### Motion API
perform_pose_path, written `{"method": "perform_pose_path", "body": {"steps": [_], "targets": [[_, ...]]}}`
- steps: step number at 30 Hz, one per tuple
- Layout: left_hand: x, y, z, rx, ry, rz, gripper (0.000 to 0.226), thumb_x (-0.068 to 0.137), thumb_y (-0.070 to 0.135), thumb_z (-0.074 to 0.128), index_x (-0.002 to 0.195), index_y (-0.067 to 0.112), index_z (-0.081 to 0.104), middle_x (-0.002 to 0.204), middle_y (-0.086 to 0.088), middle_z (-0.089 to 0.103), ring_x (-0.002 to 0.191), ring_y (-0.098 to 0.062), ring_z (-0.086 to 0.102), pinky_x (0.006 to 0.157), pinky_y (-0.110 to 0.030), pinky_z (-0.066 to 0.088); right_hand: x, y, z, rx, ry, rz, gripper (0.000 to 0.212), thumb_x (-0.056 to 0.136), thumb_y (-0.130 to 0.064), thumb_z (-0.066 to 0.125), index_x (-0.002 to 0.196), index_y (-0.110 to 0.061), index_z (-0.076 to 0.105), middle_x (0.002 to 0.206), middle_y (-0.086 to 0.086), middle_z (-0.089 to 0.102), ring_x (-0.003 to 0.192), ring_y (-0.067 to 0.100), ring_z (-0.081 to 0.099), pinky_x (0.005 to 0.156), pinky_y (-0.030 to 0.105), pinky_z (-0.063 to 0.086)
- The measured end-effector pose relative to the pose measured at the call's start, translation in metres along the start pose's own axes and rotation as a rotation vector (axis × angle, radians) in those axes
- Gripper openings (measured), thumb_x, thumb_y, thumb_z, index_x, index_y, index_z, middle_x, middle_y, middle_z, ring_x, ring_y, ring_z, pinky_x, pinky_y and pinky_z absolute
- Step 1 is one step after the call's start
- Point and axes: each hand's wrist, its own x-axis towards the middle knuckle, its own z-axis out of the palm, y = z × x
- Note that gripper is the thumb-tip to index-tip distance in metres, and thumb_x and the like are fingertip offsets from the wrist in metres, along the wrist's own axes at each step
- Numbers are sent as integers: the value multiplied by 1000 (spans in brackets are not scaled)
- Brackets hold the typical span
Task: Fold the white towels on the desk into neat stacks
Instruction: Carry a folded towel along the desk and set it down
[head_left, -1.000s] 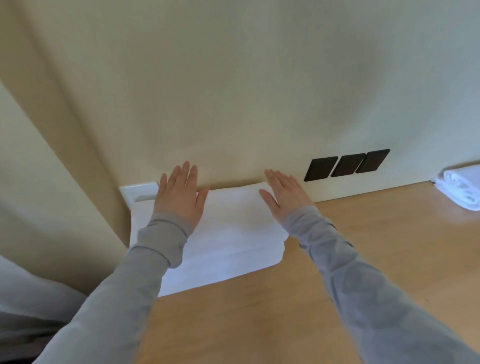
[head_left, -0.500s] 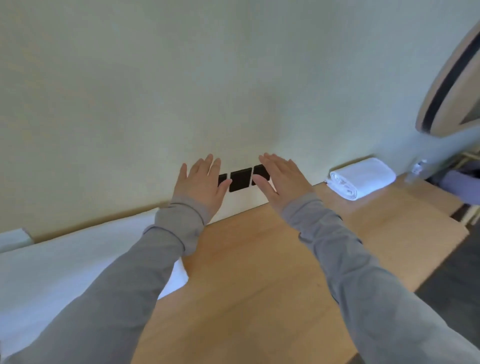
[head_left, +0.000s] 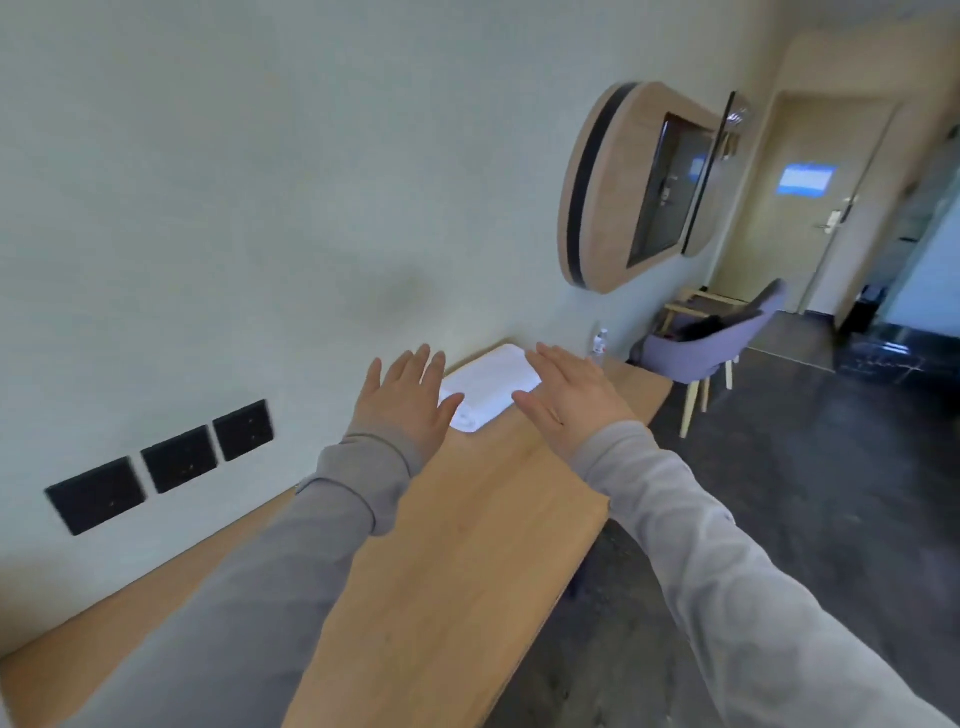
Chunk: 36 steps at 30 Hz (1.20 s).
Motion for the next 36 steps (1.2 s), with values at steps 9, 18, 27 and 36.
{"method": "perform_pose_path", "body": {"steps": [9,18,27,36], "targets": [[80,70,35,-9,8,65,58,97,47,17,149,21,10,158,3,7,145,-16,8,118,-42,3,6,121,6,-161,-12,167,60,99,-45,26,149,-14,17,156,3,17,143,16,15,116,34,9],[197,61,104,-11,15,-49,59,98,47,16,149,20,9,158,2,7,145,-16,8,118,-43,4,131,184,69,-227,-86,96,59,99,-46,25,148,-16,15,157,1,14,144,13,11,115,30,5],[278,12,152,38,-37,-180,57,98,46,15,149,21,9,158,2,8,145,-16,8,118,-44,2,253,226,126,-88,-154,88,59,98,-43,33,148,-15,19,157,3,14,145,18,11,117,33,8],[303,-19,203,83,-73,-366,57,98,47,18,149,22,12,157,3,16,144,-15,12,117,-41,6,330,262,203,12,-141,-38,57,98,-43,32,147,-15,24,155,2,23,144,17,14,116,34,6]]}}
